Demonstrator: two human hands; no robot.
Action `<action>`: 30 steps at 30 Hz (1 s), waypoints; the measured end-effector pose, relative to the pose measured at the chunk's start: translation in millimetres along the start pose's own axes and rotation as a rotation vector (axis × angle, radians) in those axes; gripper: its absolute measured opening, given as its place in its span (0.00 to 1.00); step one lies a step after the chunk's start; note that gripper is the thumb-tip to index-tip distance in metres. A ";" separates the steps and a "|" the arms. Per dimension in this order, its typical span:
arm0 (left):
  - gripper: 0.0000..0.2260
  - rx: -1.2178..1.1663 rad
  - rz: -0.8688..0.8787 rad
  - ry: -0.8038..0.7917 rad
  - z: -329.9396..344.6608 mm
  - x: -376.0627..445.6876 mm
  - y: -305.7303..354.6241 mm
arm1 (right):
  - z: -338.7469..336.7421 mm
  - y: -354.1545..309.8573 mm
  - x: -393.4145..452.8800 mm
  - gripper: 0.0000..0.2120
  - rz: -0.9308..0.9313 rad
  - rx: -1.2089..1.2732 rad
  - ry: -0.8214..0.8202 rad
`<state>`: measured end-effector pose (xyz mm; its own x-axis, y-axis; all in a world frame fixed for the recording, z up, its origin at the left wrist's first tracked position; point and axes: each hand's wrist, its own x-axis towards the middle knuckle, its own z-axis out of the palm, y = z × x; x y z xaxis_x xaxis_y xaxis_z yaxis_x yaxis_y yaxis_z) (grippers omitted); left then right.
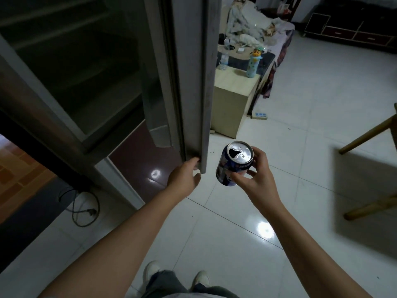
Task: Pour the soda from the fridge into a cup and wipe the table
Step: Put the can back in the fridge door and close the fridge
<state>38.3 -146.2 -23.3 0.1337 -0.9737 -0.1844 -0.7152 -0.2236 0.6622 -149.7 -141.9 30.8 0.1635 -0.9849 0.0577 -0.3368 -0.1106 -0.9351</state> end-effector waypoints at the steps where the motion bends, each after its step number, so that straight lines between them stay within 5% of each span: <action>1: 0.22 0.035 0.016 -0.019 3.1 1.9 5.9 | -4.2 2.0 -0.4 0.30 0.006 0.006 0.017; 9: 0.25 0.016 0.190 -0.086 16.3 13.1 42.7 | -27.7 7.6 0.4 0.29 0.012 0.021 0.123; 15: 0.11 -0.069 0.257 0.328 9.8 17.8 47.5 | -30.9 9.0 5.0 0.30 0.025 0.034 0.135; 18: 0.16 -0.019 0.177 0.435 -0.2 24.3 38.8 | -30.6 9.1 7.0 0.31 0.029 0.042 0.129; 22: 0.32 0.281 0.132 0.338 -15.0 43.2 22.3 | -30.1 7.8 7.6 0.31 0.027 0.048 0.125; 30: 0.36 0.455 0.175 0.233 -21.4 57.2 9.6 | -30.8 6.6 11.1 0.32 0.012 0.039 0.118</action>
<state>53.7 -205.0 -12.0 0.0978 -0.9901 0.1004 -0.9583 -0.0665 0.2778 -178.7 -157.6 36.1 0.0483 -0.9952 0.0852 -0.3011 -0.0959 -0.9488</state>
